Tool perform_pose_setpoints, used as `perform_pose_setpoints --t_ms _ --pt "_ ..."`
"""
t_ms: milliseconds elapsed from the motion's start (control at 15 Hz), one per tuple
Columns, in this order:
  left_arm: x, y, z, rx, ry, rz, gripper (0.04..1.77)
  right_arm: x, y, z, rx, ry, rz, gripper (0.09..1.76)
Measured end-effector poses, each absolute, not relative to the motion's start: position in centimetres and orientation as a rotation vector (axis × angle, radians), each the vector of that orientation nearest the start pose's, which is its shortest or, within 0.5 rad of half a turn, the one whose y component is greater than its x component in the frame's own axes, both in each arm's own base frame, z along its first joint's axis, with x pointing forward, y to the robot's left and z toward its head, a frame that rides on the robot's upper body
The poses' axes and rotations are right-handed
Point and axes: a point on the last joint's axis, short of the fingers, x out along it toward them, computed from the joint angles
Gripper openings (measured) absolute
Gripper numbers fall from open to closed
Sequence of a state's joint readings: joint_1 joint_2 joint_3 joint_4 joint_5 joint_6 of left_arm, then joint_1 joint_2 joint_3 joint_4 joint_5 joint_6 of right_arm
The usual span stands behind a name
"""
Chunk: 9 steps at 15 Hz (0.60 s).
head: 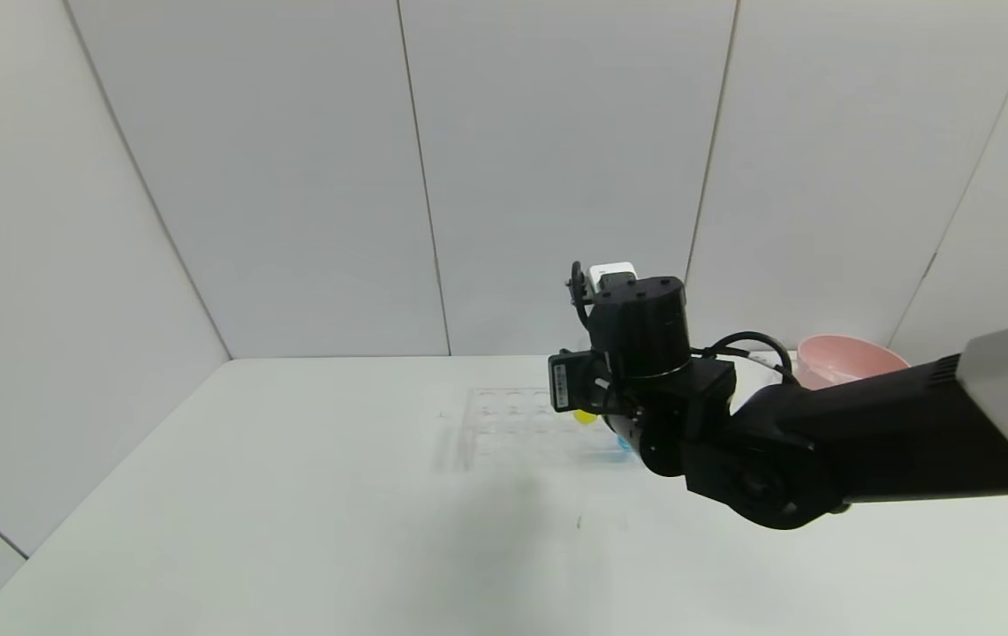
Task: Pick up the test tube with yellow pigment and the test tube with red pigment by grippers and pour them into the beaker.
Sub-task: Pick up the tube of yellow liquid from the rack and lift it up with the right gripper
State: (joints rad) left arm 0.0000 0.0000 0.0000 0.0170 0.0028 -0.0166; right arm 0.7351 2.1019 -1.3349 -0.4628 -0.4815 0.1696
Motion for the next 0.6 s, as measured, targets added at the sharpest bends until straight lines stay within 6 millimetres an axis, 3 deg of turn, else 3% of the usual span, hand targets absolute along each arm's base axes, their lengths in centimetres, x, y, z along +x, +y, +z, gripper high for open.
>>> perform_pose_setpoints --t_ms 200,333,600 --pt "-2.3 0.0 7.4 -0.017 0.017 0.003 1.72 30.0 25.6 16.7 -0.041 0.314 0.339 0.59" --pt "-2.3 0.0 7.4 -0.017 0.017 0.003 1.72 28.7 23.0 17.0 -0.048 0.342 0.433 0.59" --pt "-2.3 0.0 7.4 -0.017 0.017 0.003 1.72 27.7 14.8 18.1 -0.038 0.307 0.588 0.59"
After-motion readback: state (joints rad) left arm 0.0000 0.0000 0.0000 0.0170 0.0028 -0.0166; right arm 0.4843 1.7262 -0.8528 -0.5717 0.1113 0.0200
